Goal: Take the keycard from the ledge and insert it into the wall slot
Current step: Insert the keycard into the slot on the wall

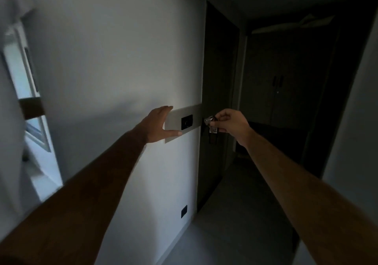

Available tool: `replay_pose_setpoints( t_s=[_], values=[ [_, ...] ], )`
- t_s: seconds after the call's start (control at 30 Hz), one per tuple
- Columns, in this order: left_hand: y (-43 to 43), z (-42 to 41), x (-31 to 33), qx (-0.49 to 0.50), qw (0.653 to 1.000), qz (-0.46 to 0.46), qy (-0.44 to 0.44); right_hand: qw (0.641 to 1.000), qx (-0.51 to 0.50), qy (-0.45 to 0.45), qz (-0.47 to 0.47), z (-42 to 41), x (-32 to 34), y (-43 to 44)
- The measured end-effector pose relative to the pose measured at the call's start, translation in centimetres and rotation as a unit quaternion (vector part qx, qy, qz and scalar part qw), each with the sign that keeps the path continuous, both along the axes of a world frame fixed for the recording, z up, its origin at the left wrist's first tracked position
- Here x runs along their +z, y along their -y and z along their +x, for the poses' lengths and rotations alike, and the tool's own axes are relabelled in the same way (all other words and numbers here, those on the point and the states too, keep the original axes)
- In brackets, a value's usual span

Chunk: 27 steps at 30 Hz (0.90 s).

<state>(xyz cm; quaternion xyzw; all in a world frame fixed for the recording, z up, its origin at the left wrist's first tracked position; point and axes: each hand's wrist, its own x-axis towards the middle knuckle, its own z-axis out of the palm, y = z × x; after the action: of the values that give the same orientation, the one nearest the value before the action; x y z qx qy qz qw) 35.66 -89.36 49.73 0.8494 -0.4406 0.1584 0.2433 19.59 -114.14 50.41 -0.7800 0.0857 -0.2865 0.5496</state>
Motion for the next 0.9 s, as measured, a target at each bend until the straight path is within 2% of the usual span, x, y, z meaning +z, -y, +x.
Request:
replay_pose_setpoints(
  t_s=[0.43,0.73,0.9],
  values=[
    [10.9,5.1,-0.2,0.018,1.000,0.000,-0.002,1.000,0.026,-0.008,0.014,5.7,-0.4,11.6],
    [14.6,14.1,-0.2,0.050,0.999,0.019,0.010,0.999,0.054,-0.004,0.001,15.7,-1.3,15.4],
    [16.1,18.9,0.6,0.062,0.997,0.049,0.024,0.998,0.062,0.012,0.024,20.6,-0.9,17.2]
  ],
)
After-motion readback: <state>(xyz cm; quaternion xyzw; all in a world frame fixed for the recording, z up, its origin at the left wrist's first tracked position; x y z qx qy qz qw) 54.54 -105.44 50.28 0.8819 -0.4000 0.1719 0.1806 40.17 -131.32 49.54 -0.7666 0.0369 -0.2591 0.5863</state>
